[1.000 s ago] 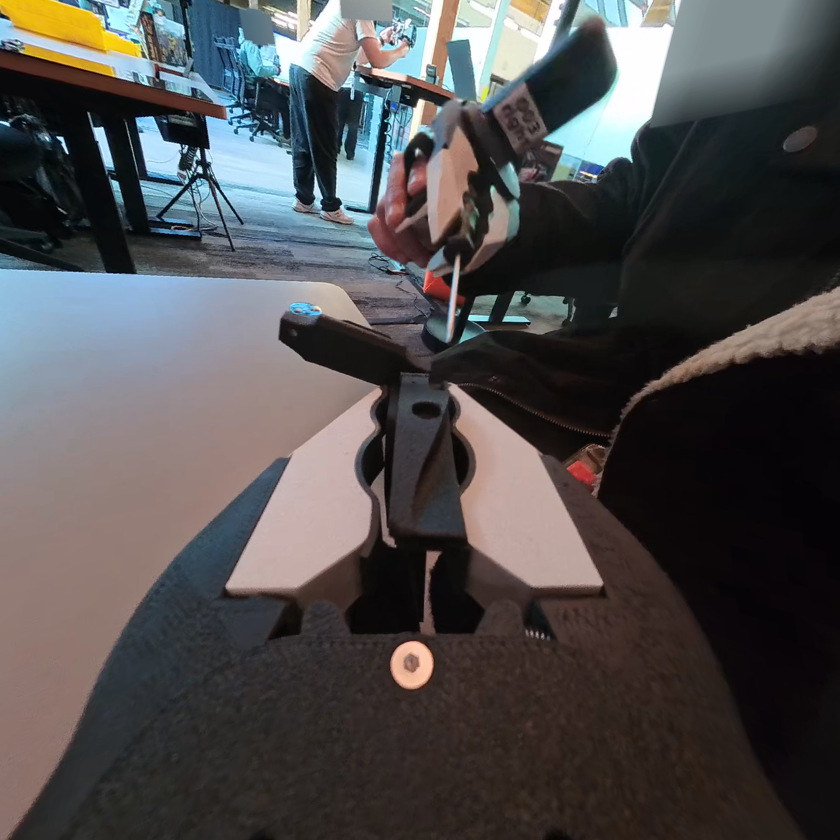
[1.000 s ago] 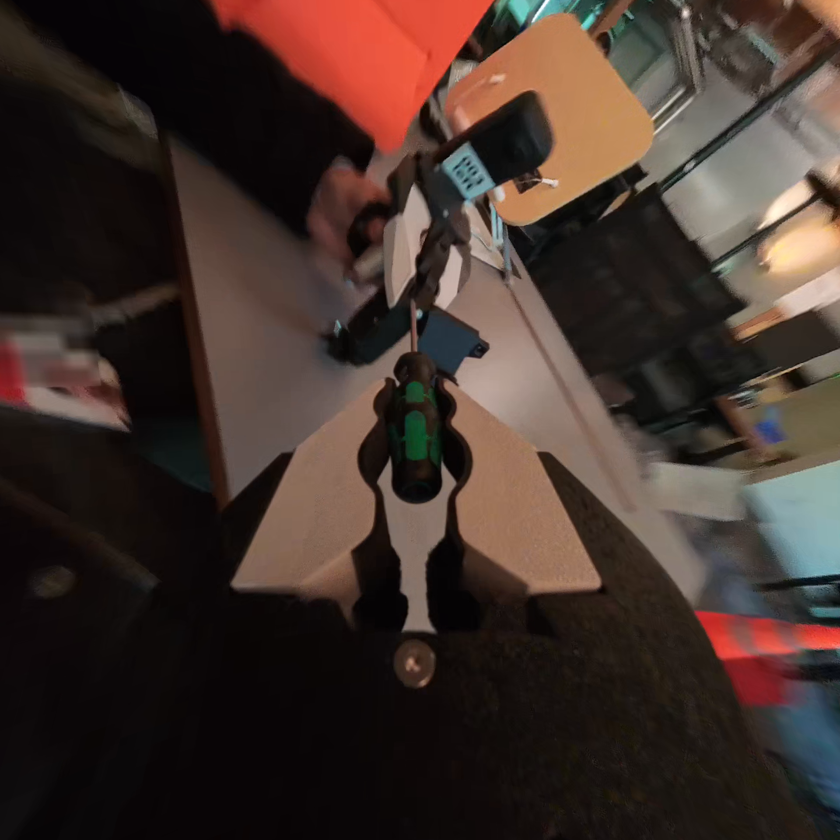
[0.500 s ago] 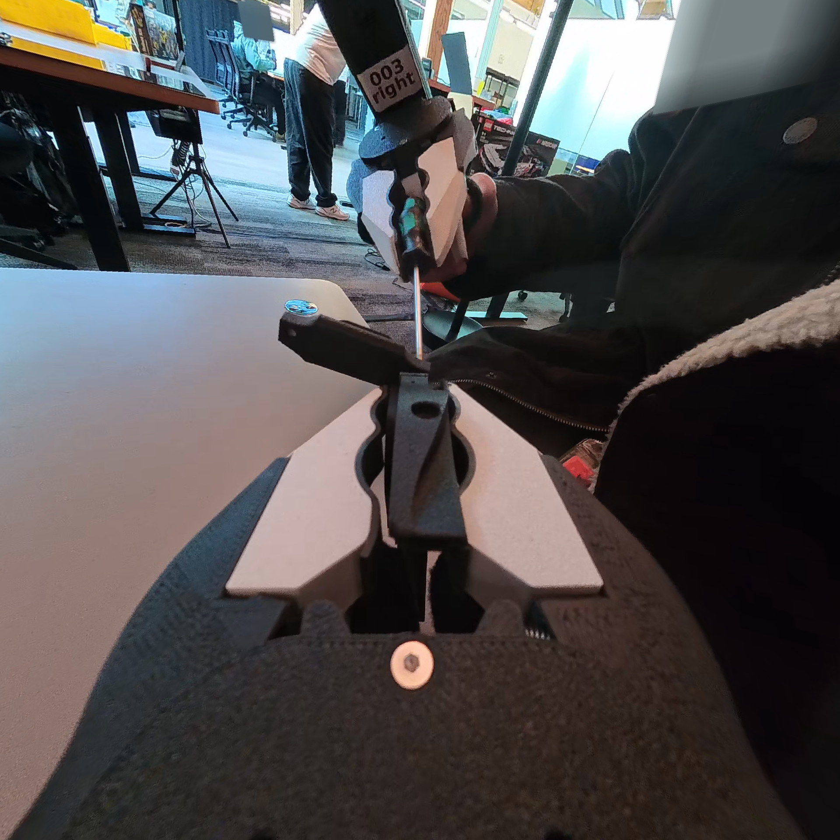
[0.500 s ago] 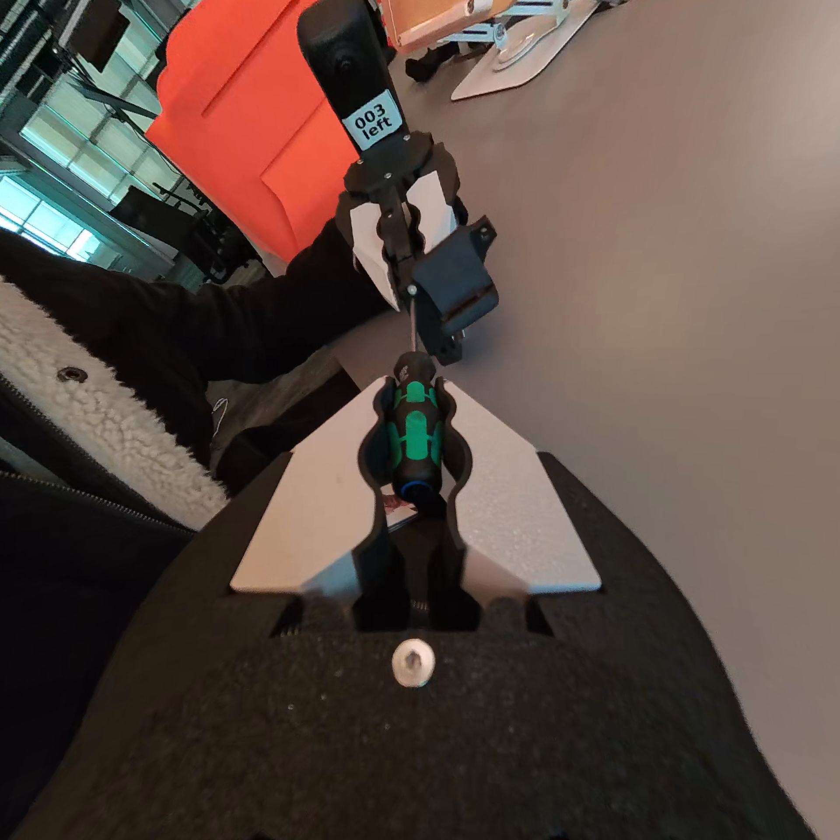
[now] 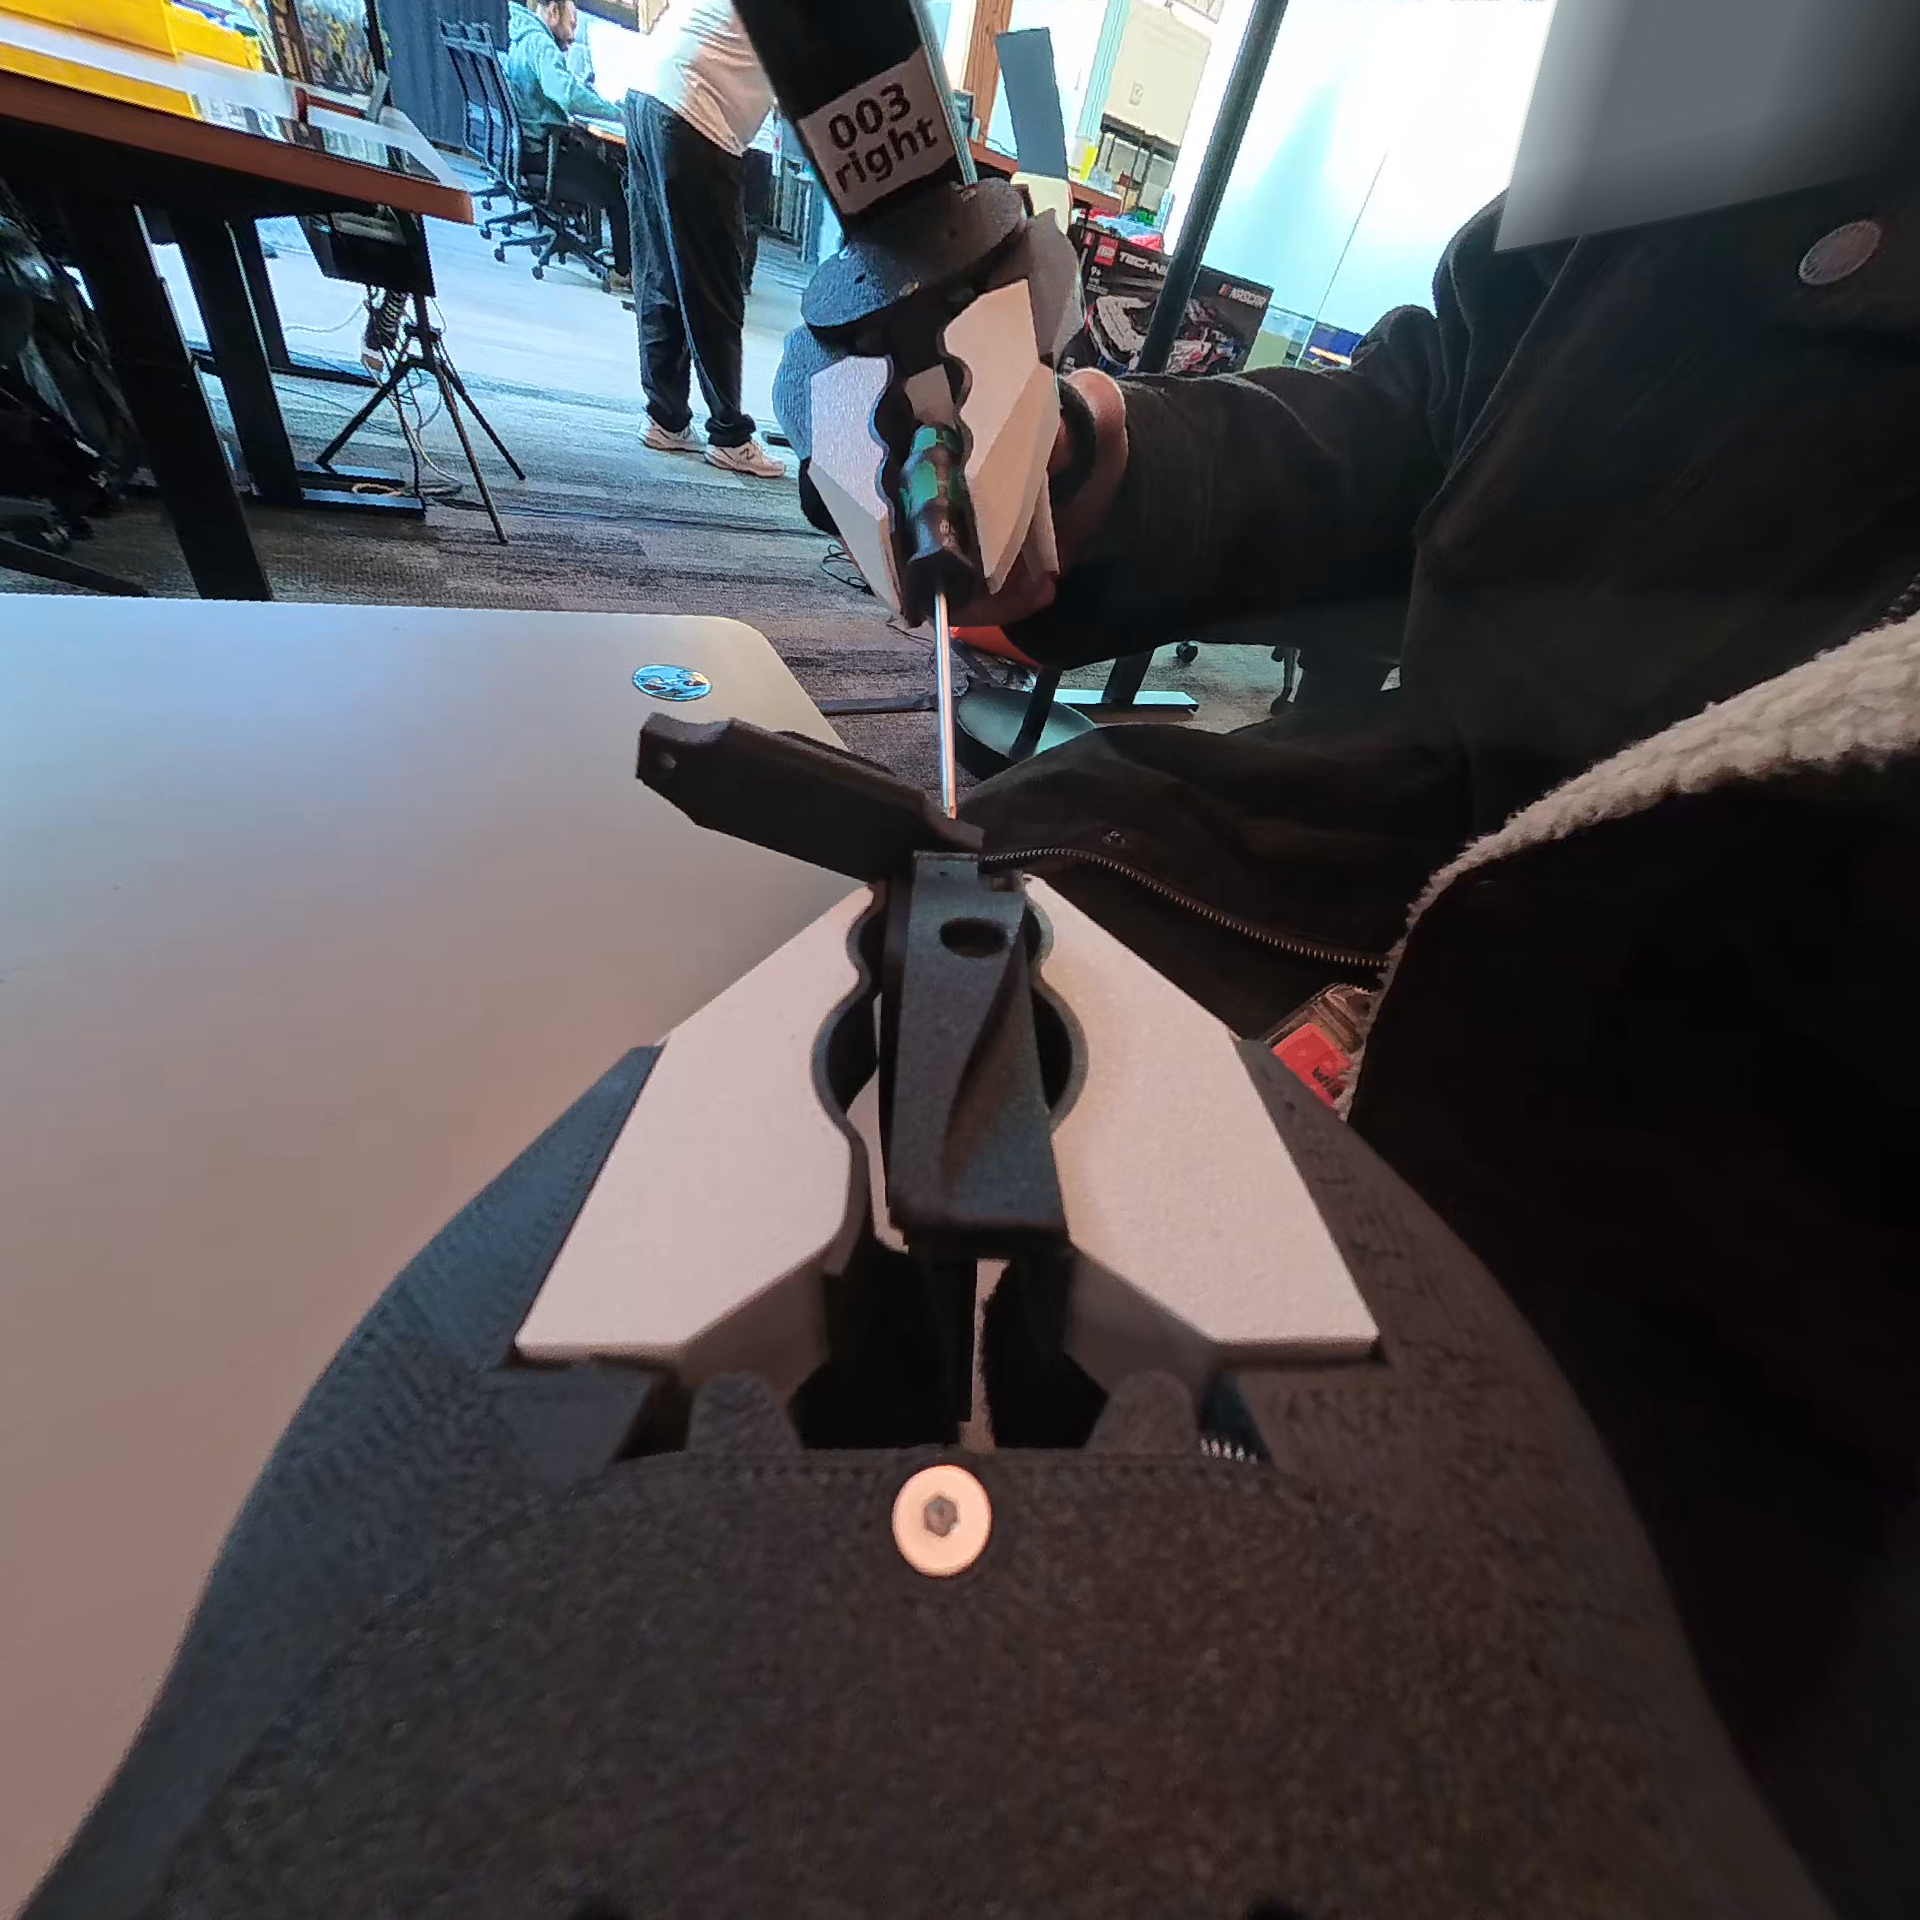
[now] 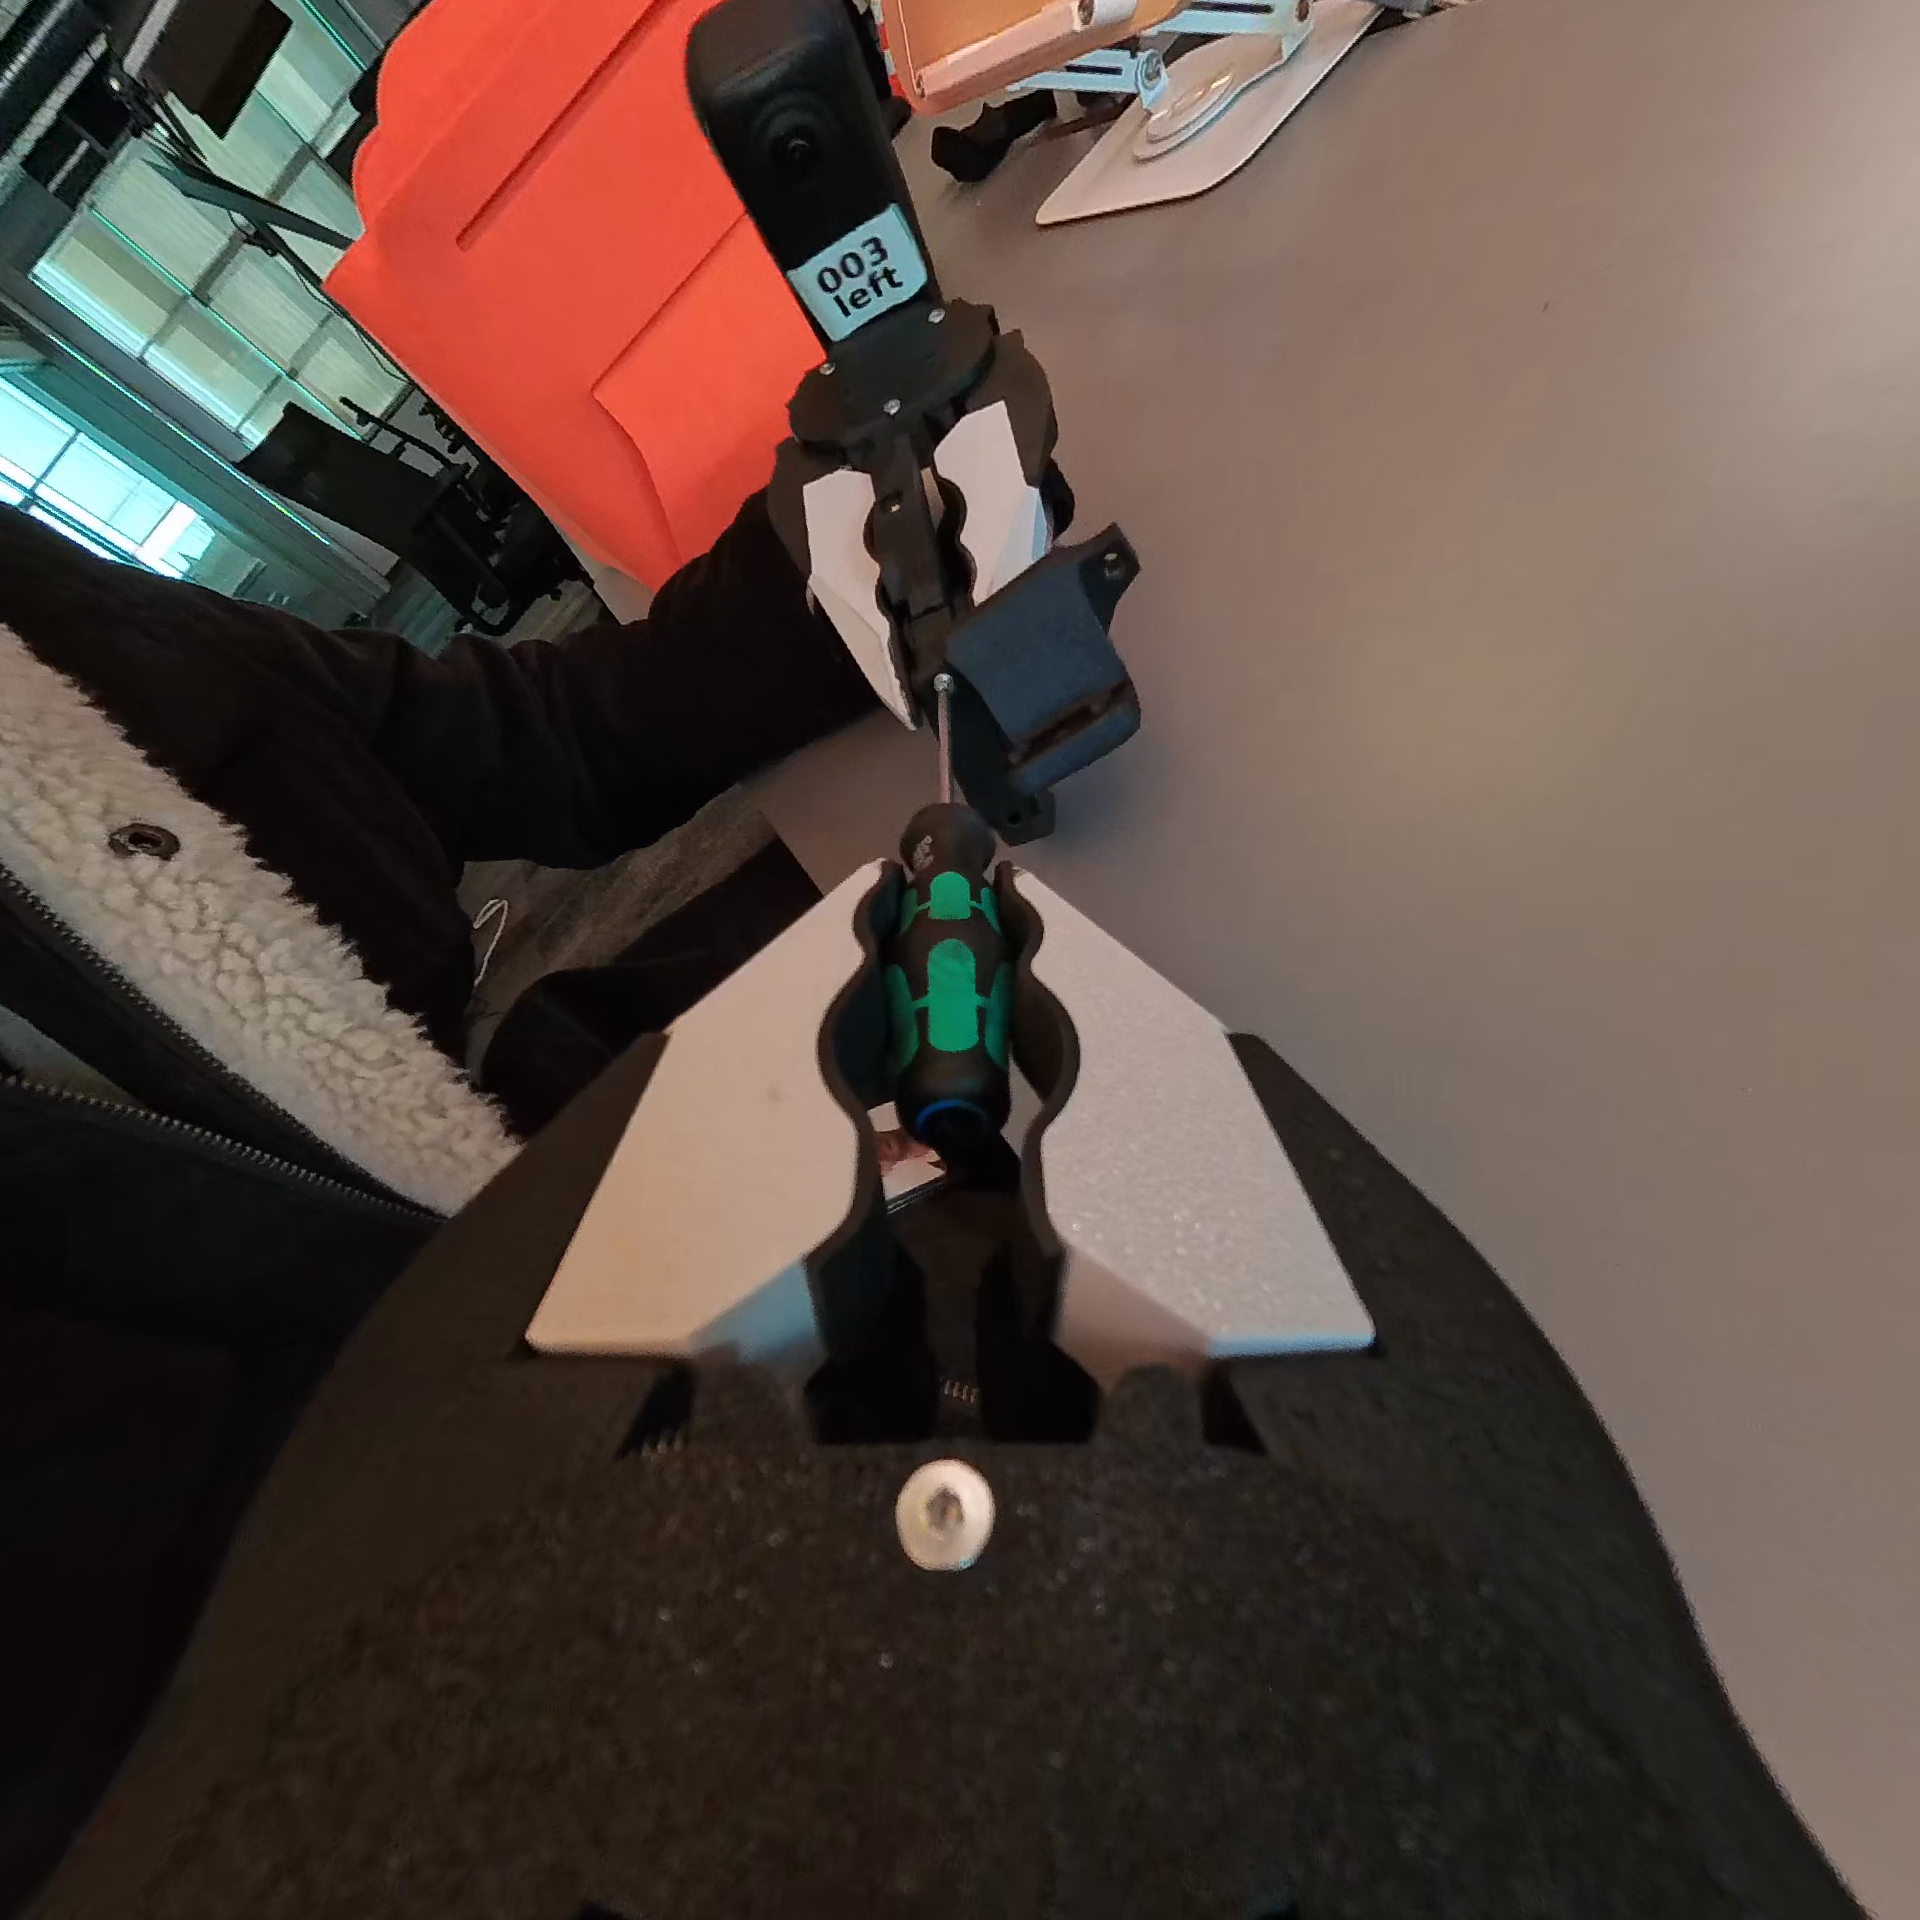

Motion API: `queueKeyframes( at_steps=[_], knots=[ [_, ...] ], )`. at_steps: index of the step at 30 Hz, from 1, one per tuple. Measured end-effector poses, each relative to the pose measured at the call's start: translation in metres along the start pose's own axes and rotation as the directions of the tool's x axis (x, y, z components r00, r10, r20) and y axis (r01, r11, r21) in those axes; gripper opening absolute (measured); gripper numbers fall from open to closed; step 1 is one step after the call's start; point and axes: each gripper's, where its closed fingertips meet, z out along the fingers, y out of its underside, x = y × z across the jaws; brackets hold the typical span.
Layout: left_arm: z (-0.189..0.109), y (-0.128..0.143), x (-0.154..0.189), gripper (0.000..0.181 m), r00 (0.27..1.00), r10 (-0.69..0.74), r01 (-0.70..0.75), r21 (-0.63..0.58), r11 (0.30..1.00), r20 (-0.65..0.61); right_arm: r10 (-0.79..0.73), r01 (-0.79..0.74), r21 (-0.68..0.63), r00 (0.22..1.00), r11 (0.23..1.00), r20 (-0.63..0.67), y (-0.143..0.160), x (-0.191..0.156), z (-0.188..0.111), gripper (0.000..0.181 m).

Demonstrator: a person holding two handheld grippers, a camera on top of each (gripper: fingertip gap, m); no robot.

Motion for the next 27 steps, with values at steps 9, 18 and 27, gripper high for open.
queueKeyframes(
  at_steps=[9,18,27],
  knots=[
    [-0.001,0.003,-0.001,0.021,0.999,-0.031,0.031,-0.014,0.999,-0.007,-0.751,0.745,-0.128,0.62,0.654,-0.226,-0.001,-0.005,0.004,0.016],
    [-0.002,-0.001,0.006,0.022,0.999,-0.021,0.021,0.006,1.0,-0.046,-0.939,0.939,-0.2,0.225,0.28,-0.259,-0.002,-0.015,-0.001,0.016],
    [0.001,0.002,0.007,0.021,0.999,-0.013,0.013,-0.014,1.0,-0.044,-0.05,0.049,0.014,0.998,0.999,0.037,-0.005,-0.009,-0.013,0.016]
  ],
)
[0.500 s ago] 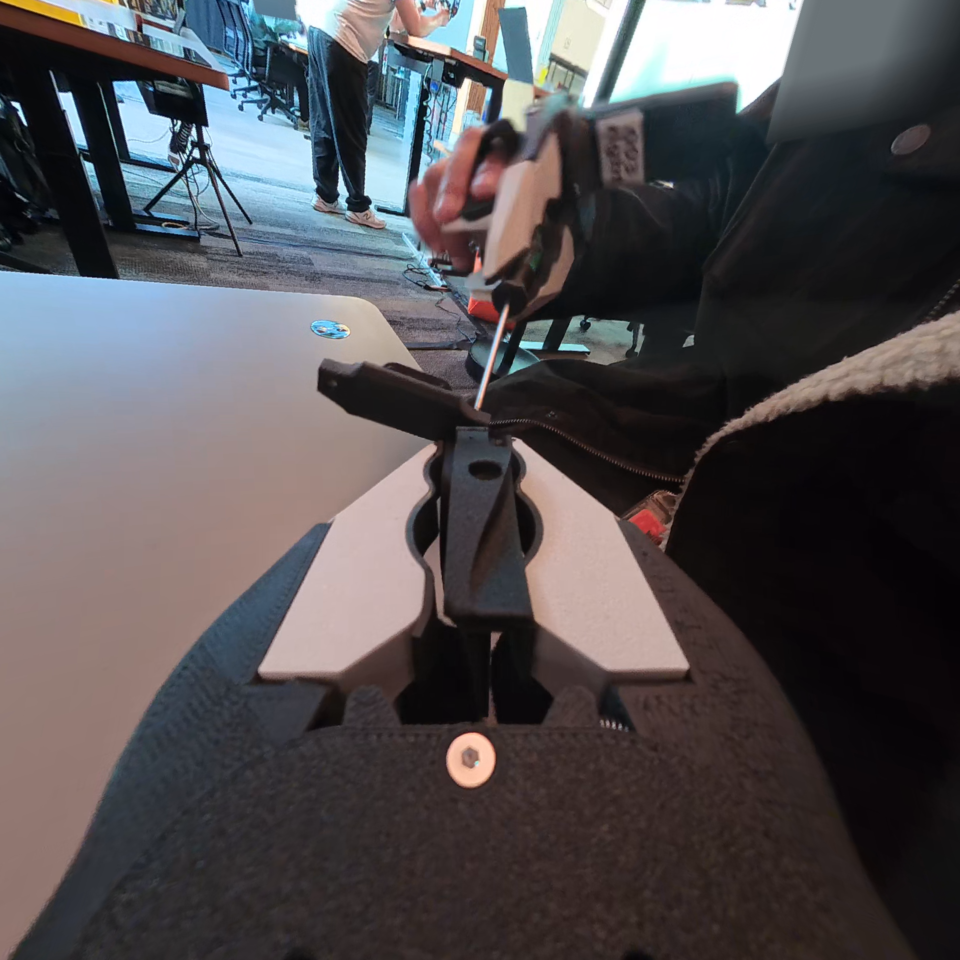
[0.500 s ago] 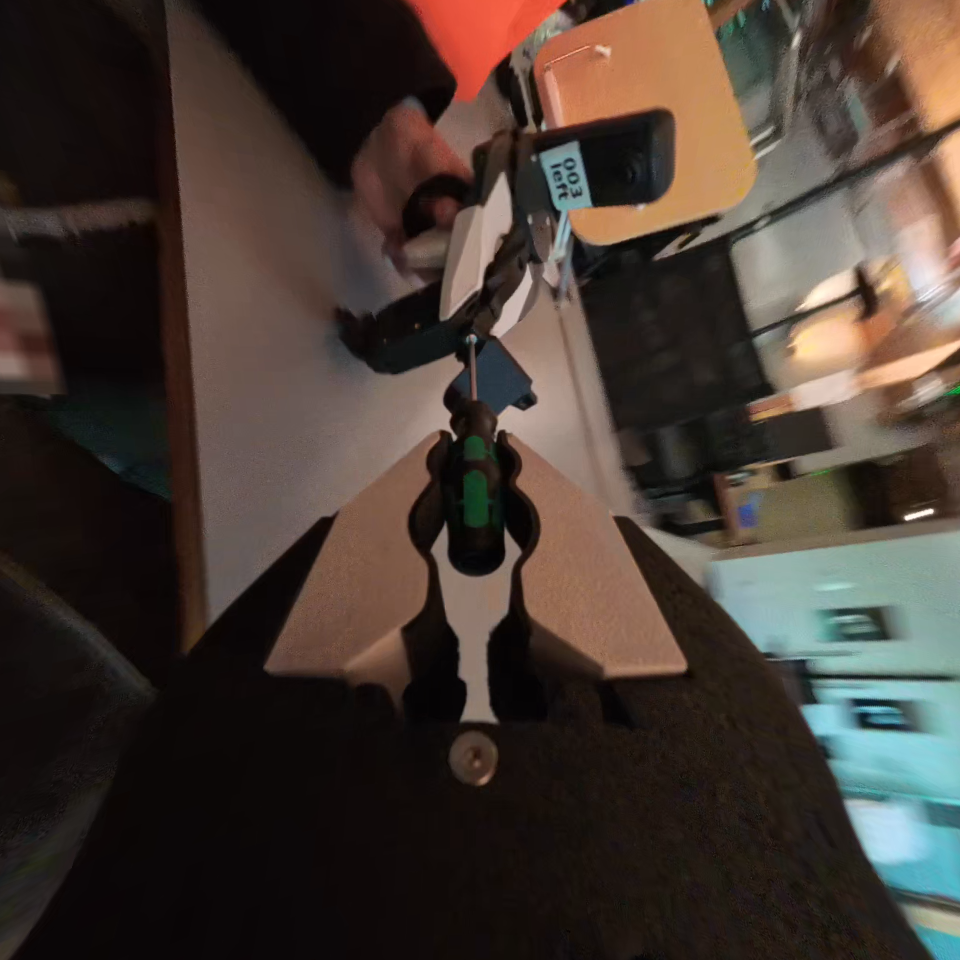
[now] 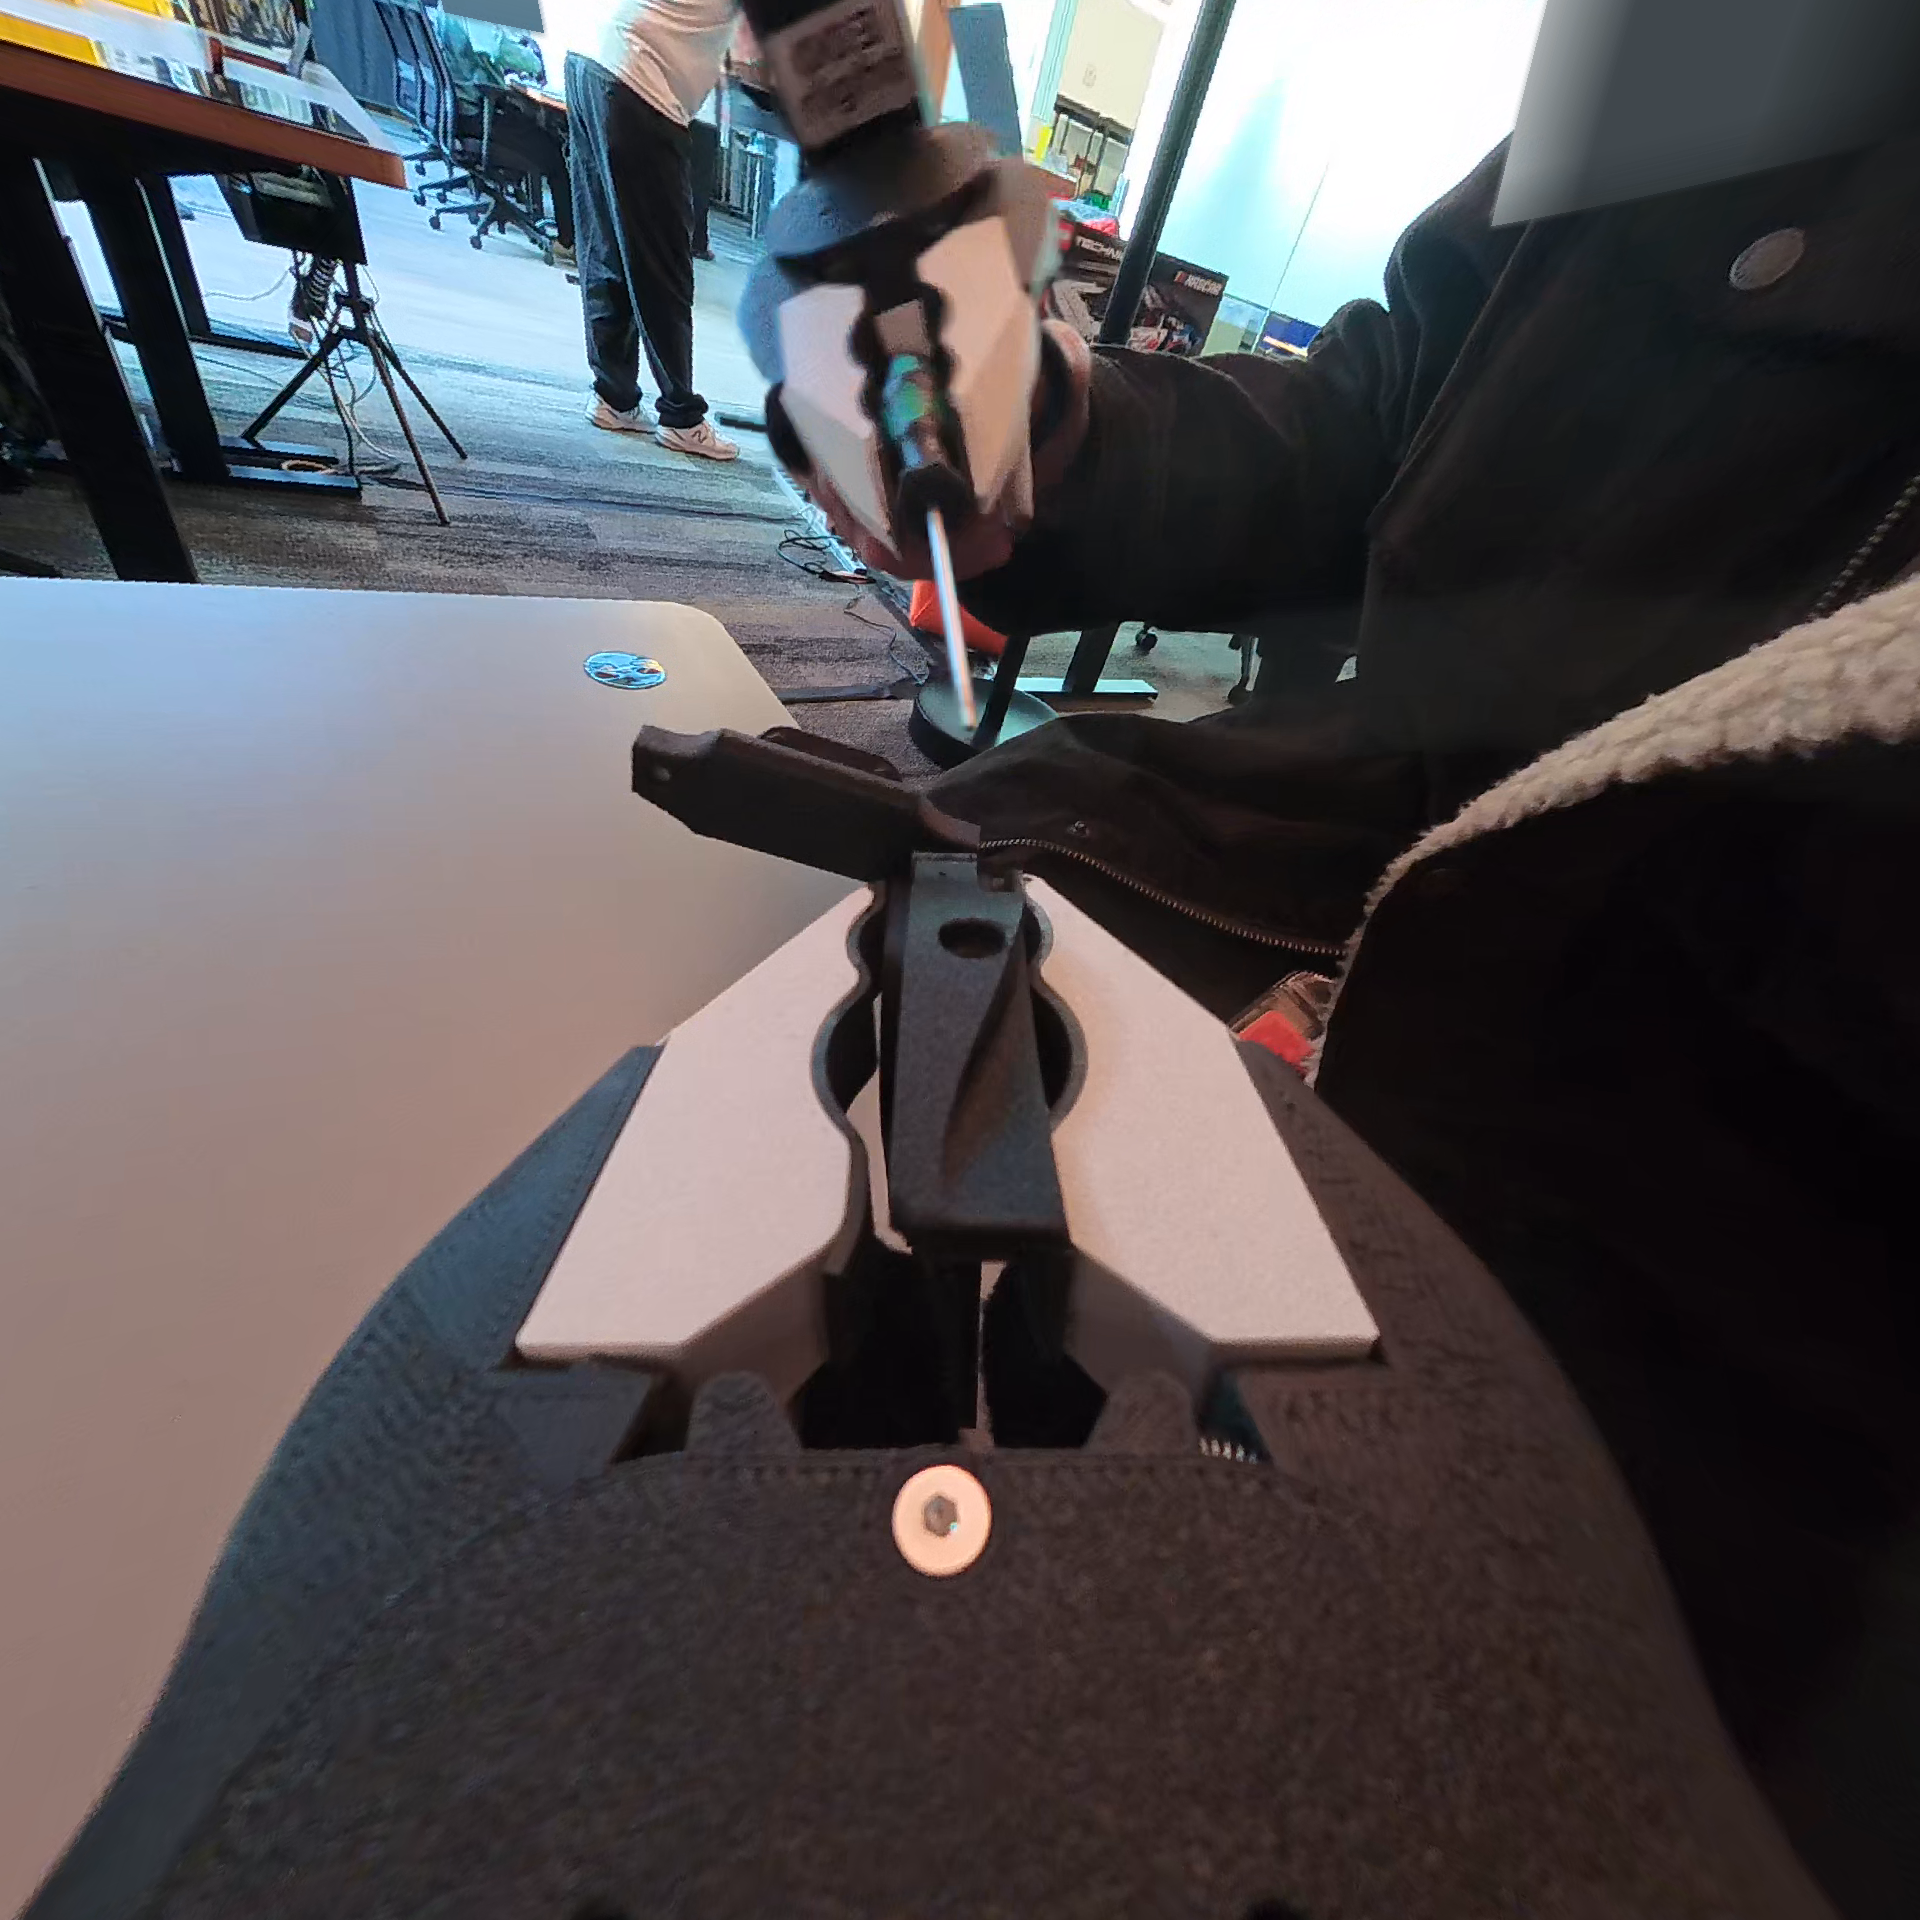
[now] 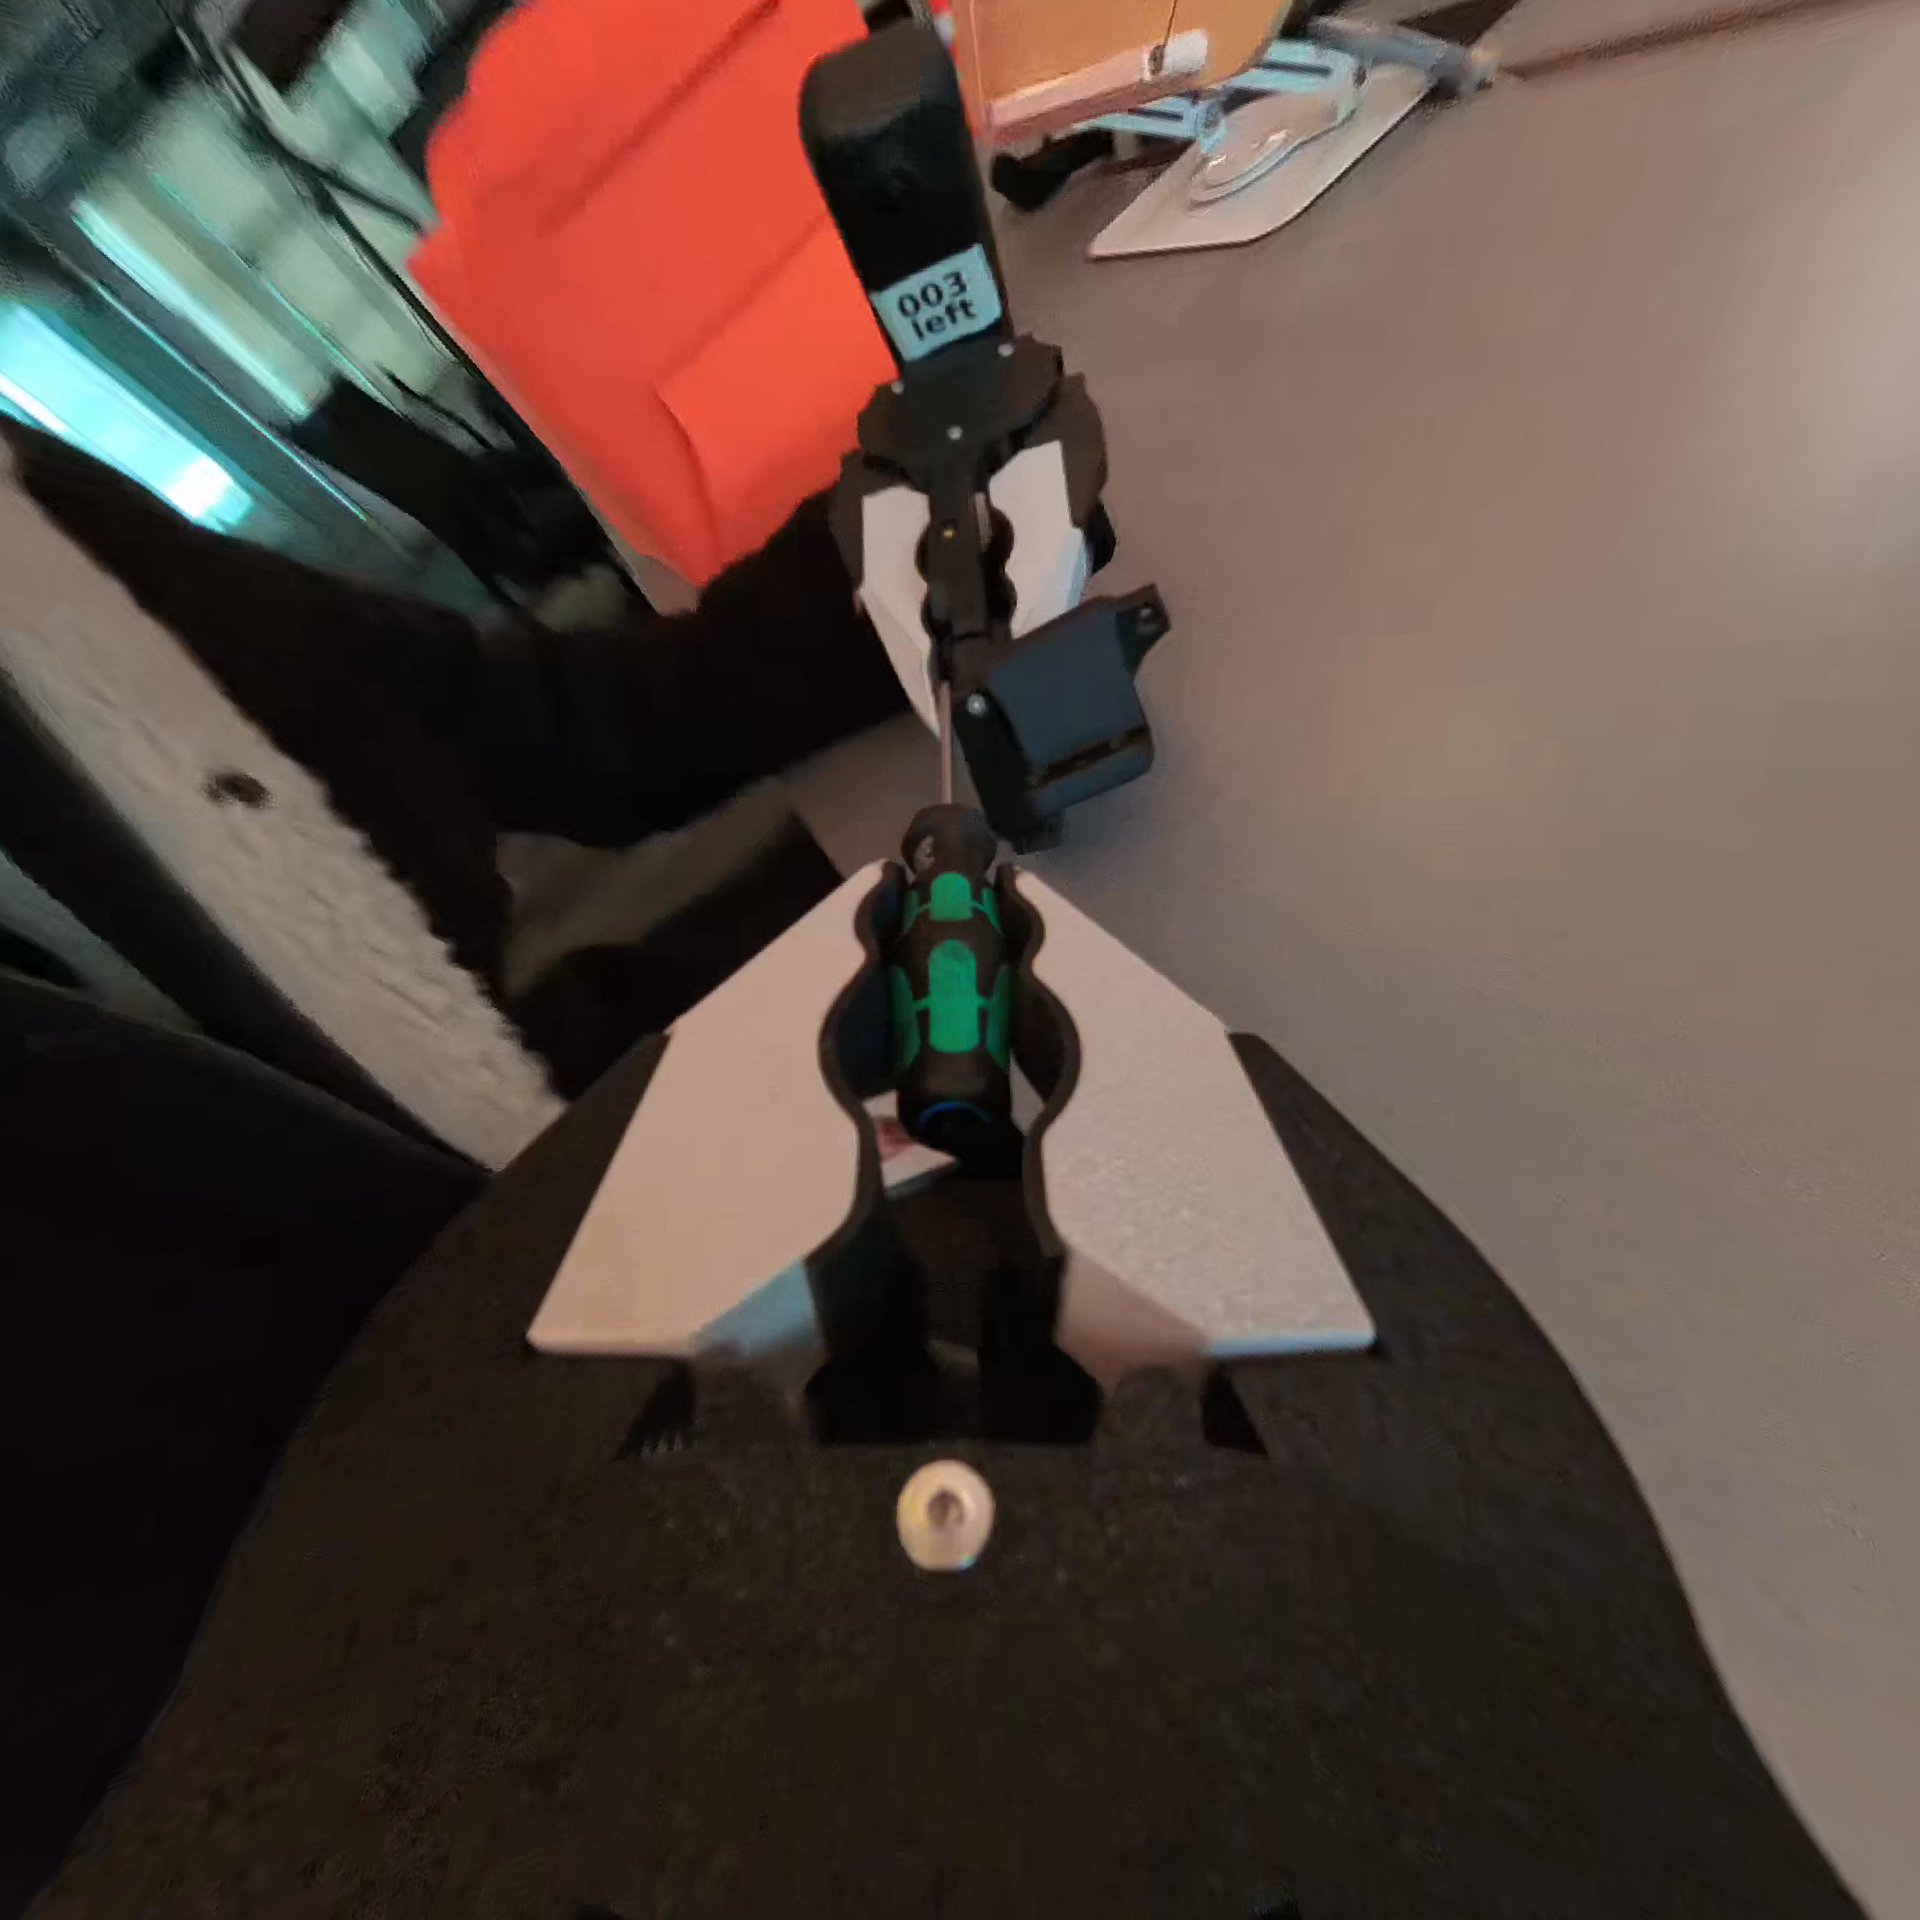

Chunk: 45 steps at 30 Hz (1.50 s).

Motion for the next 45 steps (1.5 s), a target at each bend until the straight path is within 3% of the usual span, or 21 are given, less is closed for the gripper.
queueKeyframes(
  at_steps=[6,24,28,31,33,35,38,40,42,45],
  knots=[
    [0.0,0.0,-0.001,0.021,1.0,-0.002,0.002,-0.001,1.0,0.003,0.083,-0.083,-0.032,0.997,0.996,-0.008,0.008,0.006,0.009,0.016],
    [0.001,0.001,-0.001,0.021,1.0,-0.003,0.003,-0.005,1.0,0.006,0.081,-0.081,-0.027,0.996,0.996,-0.023,0.009,0.007,0.015,0.016],
    [0.002,0.003,-0.001,0.021,1.0,-0.008,0.008,-0.013,1.0,0.004,0.005,-0.008,-0.036,0.998,0.999,-0.058,0.008,0.007,0.015,0.017],
    [0.002,0.005,-0.002,0.021,1.0,-0.013,0.013,-0.026,1.0,0.01,-0.166,0.161,-0.058,0.979,0.985,-0.117,0.009,0.006,0.015,0.017],
    [0.004,0.008,-0.004,0.021,1.0,-0.013,0.014,-0.043,0.999,0.023,-0.328,0.314,-0.103,0.93,0.944,-0.166,0.011,0.006,0.016,0.017],
    [0.006,0.014,-0.005,0.021,0.999,-0.016,0.018,-0.074,0.997,0.029,-0.52,0.488,-0.189,0.829,0.852,-0.204,0.014,0.006,0.018,0.017],
    [0.006,0.012,-0.006,0.021,0.999,-0.027,0.029,-0.056,0.998,0.025,-0.801,0.77,-0.226,0.557,0.597,-0.218,0.007,-0.005,0.021,0.017],
    [0.008,0.011,-0.004,0.022,0.999,-0.032,0.033,-0.045,0.998,0.013,-0.883,0.891,-0.108,0.409,0.441,-0.232,-0.003,-0.026,0.026,0.017],
    [0.009,0.012,-0.006,0.022,0.999,-0.021,0.023,-0.056,0.998,0.027,-0.905,0.921,-0.084,0.352,0.38,-0.239,-0.004,-0.035,0.029,0.017],
    [0.003,0.0,-0.001,0.021,0.999,-0.042,0.043,0.017,0.999,-0.021,-0.894,0.912,-0.098,0.362,0.398,-0.264,-0.01,-0.033,0.026,0.017]
  ],
)
